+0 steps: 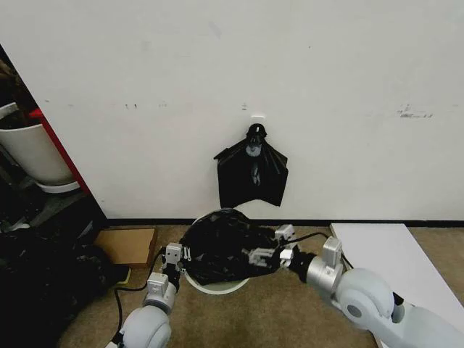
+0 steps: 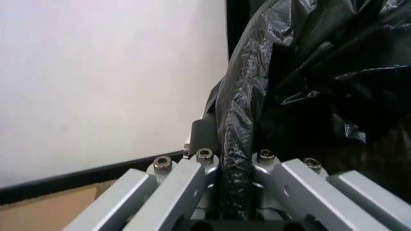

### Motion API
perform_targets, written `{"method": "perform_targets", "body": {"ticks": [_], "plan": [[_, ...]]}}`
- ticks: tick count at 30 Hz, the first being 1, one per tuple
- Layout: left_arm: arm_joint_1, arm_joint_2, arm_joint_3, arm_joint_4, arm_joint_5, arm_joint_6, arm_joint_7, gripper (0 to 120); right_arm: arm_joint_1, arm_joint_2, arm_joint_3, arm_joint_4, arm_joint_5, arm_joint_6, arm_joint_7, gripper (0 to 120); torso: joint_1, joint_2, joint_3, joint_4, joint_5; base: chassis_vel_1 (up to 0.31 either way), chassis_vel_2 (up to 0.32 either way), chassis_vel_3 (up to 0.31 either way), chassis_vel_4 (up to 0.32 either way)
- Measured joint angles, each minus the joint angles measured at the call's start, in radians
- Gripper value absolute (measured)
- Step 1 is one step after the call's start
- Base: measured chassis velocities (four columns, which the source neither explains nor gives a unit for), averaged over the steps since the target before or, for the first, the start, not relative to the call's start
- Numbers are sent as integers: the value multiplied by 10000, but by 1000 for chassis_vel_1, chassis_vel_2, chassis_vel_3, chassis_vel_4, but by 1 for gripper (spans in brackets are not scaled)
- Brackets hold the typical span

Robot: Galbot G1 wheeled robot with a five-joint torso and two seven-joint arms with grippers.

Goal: Place the garbage bag over the trash bin.

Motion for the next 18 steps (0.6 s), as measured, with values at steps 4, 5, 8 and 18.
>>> {"method": "perform_targets", "body": {"ticks": [4,5,8,18], "plan": [[84,1,98,-2,309,-111,93,0,248,203,-115,-105,607,-1035,706,100,0,0,0,-1,1,0,0,0,0],[100,-2,105,-2,356,-134,103,0,296,284,-122,-138,754,-1321,879,100,0,0,0,-1,0,0,0,0,0],[152,-11,113,-2,420,-169,118,0,372,498,-134,-292,1017,-1987,1195,100,0,0,0,1,1,0,0,0,0],[180,-35,180,-11,492,-182,139,0,403,1080,-321,-627,1151,-3046,1519,90,0,0,0,-1,0,0,0,0,0]]}}
